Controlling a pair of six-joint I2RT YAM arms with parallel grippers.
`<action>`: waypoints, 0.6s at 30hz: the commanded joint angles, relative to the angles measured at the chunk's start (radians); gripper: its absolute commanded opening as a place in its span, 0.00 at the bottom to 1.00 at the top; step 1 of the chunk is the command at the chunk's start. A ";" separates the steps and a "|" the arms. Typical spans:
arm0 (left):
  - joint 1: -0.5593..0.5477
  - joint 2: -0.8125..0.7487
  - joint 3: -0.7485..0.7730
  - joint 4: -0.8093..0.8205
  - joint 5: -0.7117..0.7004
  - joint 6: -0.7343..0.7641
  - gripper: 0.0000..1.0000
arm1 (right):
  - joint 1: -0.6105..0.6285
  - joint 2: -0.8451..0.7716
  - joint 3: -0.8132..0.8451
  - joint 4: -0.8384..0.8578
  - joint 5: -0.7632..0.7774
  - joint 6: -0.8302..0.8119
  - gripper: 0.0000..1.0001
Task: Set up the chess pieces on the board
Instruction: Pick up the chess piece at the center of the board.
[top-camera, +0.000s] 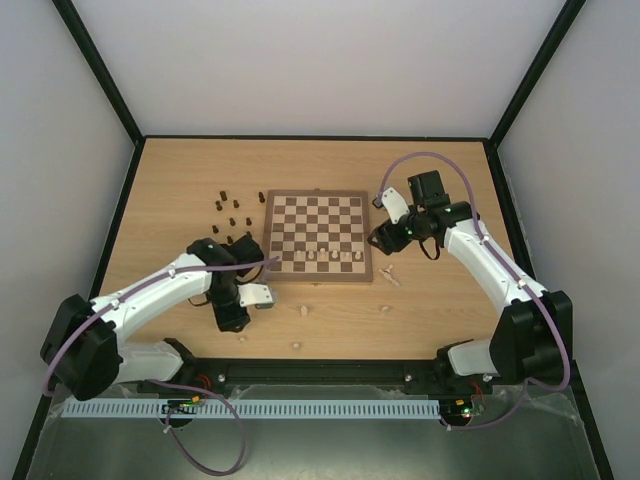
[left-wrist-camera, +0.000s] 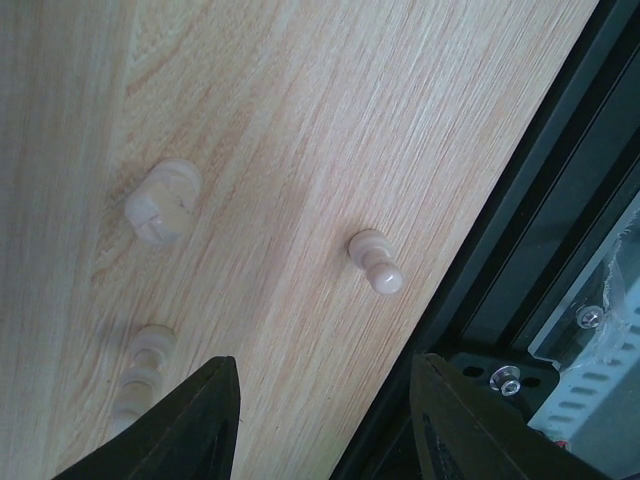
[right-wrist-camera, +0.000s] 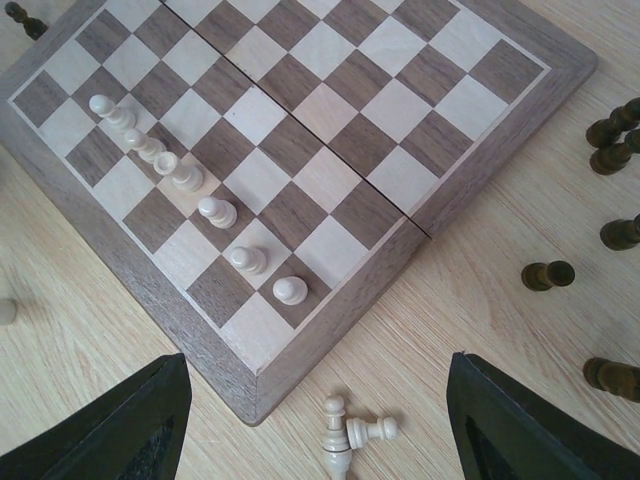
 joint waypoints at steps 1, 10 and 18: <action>0.001 -0.062 0.059 -0.036 -0.039 -0.015 0.50 | 0.000 0.009 0.041 -0.082 -0.069 -0.037 0.71; 0.163 -0.158 0.283 0.125 -0.053 -0.017 0.62 | 0.249 0.032 0.106 -0.184 -0.083 -0.082 0.72; 0.421 -0.117 0.382 0.356 0.107 -0.064 0.66 | 0.465 0.080 0.167 -0.187 -0.073 -0.038 0.71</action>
